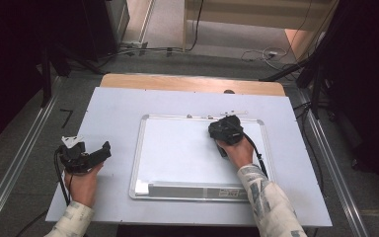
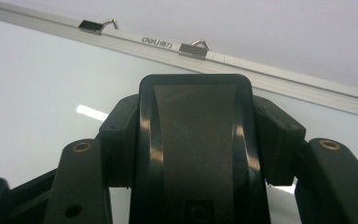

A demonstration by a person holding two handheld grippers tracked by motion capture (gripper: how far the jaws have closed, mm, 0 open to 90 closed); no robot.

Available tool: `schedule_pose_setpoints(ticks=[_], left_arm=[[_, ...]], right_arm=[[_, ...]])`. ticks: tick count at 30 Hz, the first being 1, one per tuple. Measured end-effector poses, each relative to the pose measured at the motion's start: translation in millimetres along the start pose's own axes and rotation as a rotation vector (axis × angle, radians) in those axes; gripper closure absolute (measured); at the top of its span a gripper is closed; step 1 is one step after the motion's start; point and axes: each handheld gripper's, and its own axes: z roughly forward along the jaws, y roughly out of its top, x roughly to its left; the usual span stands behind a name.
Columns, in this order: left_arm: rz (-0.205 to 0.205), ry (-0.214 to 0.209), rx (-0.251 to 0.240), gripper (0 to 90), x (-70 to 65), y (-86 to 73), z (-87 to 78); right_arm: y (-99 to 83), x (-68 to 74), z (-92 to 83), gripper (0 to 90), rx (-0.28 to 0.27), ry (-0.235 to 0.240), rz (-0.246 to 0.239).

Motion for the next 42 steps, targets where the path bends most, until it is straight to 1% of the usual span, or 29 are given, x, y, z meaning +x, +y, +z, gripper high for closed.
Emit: schedule_pose_setpoints(ticks=[2,7,11,13,14,17,19,21,24,26,34,37,40,42], left_arm=[[0.001,0.0,0.0,7.3,0.1,0.0,-0.1],[0.002,0.002,0.001,7.3,-0.5,-0.2,0.5],[0.002,0.003,0.0,7.3,-0.7,-0.2,0.4],[0.001,0.003,0.001,7.3,-0.6,-0.2,0.3],[0.002,0.003,0.0,7.3,-0.7,-0.2,0.3],[0.003,0.002,0.002,7.3,-0.7,-0.2,0.5],[0.002,0.003,0.0,7.3,-0.9,-0.2,0.5],[0.002,0.001,0.001,7.3,-1.0,-0.2,0.3],[0.0,0.0,0.002,7.3,-0.7,-0.1,0.3],[-0.001,0.001,0.001,7.3,-0.7,-0.1,0.0],[-0.003,-0.002,-0.001,7.3,-1.0,-0.2,-0.5],[-0.003,0.0,0.002,7.3,-0.7,-0.3,-0.3],[0.001,0.001,0.001,7.3,-1.1,-0.4,-0.1],[-0.001,0.003,0.001,7.3,-1.7,-0.4,-0.1]], right_arm=[[0.7,-0.8,-1.5,38.9,-0.003,0.002,0.007],[4.0,-2.4,-9.6,38.8,-0.038,0.006,0.014],[7.1,-5.3,-17.9,38.8,-0.045,0.011,0.017],[7.7,-7.3,-23.1,38.8,-0.05,0.003,0.012],[8.0,-9.0,-25.7,38.7,-0.051,0.011,0.018],[7.6,-11.9,-34.4,38.7,-0.065,-0.002,0.018],[6.6,-14.5,-38.6,38.7,-0.062,-0.009,0.016],[4.3,-17.3,-41.2,38.7,-0.059,-0.022,0.014],[-0.2,-22.1,-45.2,38.7,-0.058,-0.029,0.026],[-3.9,-24.9,-48.6,38.6,-0.062,-0.038,0.022],[-17.2,-35.9,-65.8,38.6,-0.068,-0.042,0.019],[-22.8,-40.8,-72.4,38.6,-0.068,-0.042,0.03],[-29.0,-43.5,-78.6,38.6,-0.067,-0.052,0.035],[-32.6,-44.8,-82.8,38.5,-0.073,-0.06,0.046]])
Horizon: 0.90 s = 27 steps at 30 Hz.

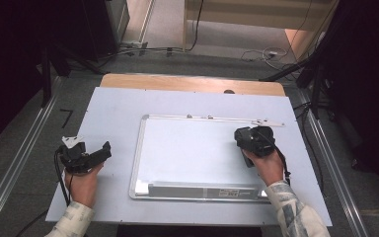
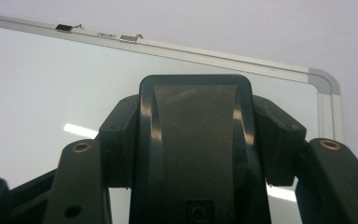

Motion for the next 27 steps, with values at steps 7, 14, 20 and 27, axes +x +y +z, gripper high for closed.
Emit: schedule_pose_setpoints(ticks=[7,14,20,27], left_arm=[[-0.003,-0.003,-0.002,7.3,0.3,0.2,-0.3],[-0.002,-0.005,0.0,7.3,0.9,0.2,-0.4],[0.0,-0.004,-0.001,7.3,-0.4,0.1,-0.4],[-0.003,-0.002,-0.002,7.3,-0.4,0.1,-0.6]], right_arm=[[-12.5,-1.9,-9.4,38.5,-0.009,-0.018,0.003],[-28.0,-14.1,-23.2,38.5,-0.014,-0.052,0.041],[-46.1,-22.2,-29.2,38.5,0.007,-0.09,0.08],[-58.1,-28.5,-30.3,38.4,0.015,-0.127,0.104]])
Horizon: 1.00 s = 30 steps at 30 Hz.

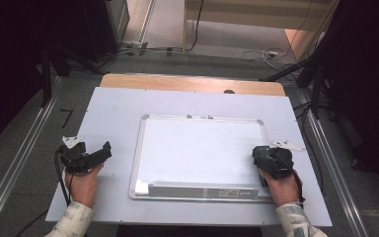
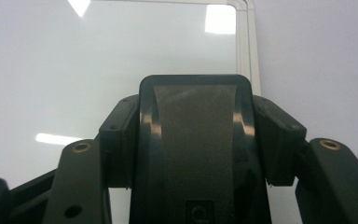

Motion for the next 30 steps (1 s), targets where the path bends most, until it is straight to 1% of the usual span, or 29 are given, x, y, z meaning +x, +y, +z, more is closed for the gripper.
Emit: schedule_pose_setpoints(ticks=[2,4,7,10,13,16,17,21,23,27,29,30], left_arm=[[0.003,0.0,0.002,7.3,0.3,-0.1,0.1],[0.004,0.002,0.002,7.3,0.1,-0.1,-0.1],[0.003,0.001,0.001,7.3,0.2,-0.2,-0.3],[0.002,0.0,0.001,7.3,0.6,-0.1,-0.4],[0.004,0.0,0.001,7.3,0.5,-0.2,-0.3],[0.003,0.0,0.0,7.3,0.8,-0.3,-0.4],[0.004,0.0,0.0,7.3,0.8,-0.3,-0.5],[0.006,-0.002,0.001,7.3,1.1,-0.4,-1.1],[0.007,-0.002,0.0,7.3,1.4,-0.4,-1.5],[0.004,0.0,-0.001,7.2,1.6,-0.6,-1.5],[0.006,0.0,0.0,7.2,1.6,-0.6,-1.4],[0.006,0.0,0.001,7.3,1.5,-0.6,-1.4]], right_arm=[[-2.6,-2.5,1.9,38.4,0.005,0.001,0.007],[-3.8,-2.6,4.0,38.4,0.005,-0.008,0.004],[-4.1,-0.7,7.2,38.3,0.007,-0.018,-0.012],[-6.4,0.8,12.0,38.2,0.024,-0.028,-0.027],[-6.2,0.4,15.5,38.0,0.046,-0.023,-0.024],[-6.2,-0.3,16.6,36.9,0.049,-0.018,-0.018],[-6.1,-0.8,16.0,34.9,0.045,-0.01,-0.015],[-4.6,-2.8,10.1,33.5,-0.007,-0.014,-0.025],[-3.6,-3.8,6.5,33.1,-0.022,-0.007,-0.02],[-1.1,-4.5,-5.8,33.0,-0.081,0.005,-0.035],[-0.4,-5.5,-10.6,32.6,-0.098,0.007,-0.045],[-0.1,-6.0,-12.9,32.6,-0.102,0.009,-0.041]])
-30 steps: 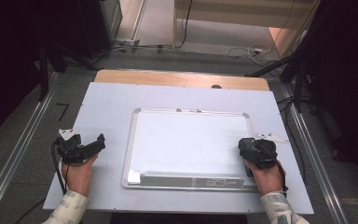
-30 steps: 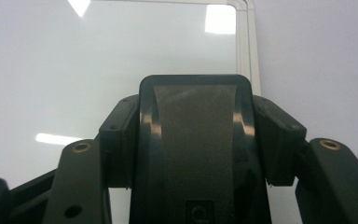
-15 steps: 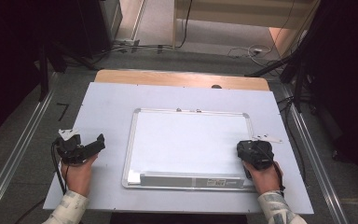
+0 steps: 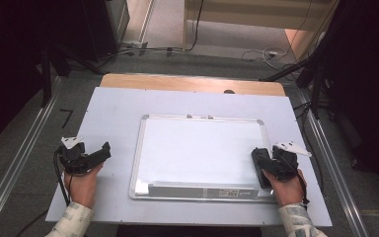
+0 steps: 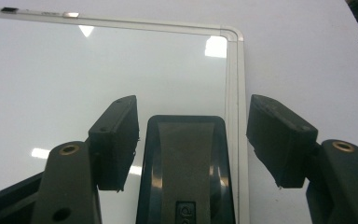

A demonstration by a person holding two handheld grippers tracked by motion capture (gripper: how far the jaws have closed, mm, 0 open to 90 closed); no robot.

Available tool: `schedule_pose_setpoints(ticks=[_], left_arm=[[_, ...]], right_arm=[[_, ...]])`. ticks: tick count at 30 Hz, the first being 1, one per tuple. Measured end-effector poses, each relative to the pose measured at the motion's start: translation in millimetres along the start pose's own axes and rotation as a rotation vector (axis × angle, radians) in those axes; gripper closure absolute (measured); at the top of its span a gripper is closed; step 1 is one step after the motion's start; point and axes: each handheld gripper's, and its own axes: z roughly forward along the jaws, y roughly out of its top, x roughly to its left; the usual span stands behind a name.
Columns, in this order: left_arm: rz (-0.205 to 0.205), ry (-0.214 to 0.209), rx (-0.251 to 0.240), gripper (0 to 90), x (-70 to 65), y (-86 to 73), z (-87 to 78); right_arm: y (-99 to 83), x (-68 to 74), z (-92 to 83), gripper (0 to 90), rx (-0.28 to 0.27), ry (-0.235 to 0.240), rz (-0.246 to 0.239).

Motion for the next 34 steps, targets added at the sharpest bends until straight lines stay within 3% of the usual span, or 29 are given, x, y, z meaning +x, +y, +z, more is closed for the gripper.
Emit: schedule_pose_setpoints(ticks=[8,13,21,27,34], left_arm=[[-0.001,0.006,0.001,7.3,0.3,-0.3,-0.2],[-0.003,0.011,0.001,7.3,2.6,-0.3,-0.7],[-0.01,0.015,-0.001,7.3,4.0,-0.4,-1.2],[-0.011,0.018,-0.002,7.3,5.0,-0.3,-1.4],[-0.011,0.018,0.001,7.3,5.0,-0.2,-1.1]], right_arm=[[-1.5,-6.4,-14.8,29.8,-0.036,0.009,-0.016],[-4.5,-19.7,-24.1,29.7,-0.061,-0.007,-0.001],[-13.1,-51.1,-30.0,29.6,-0.045,-0.061,0.048],[-19.4,-69.0,-30.7,28.1,-0.031,-0.108,0.059],[-22.5,-77.4,-32.0,24.8,-0.034,-0.113,0.088]])
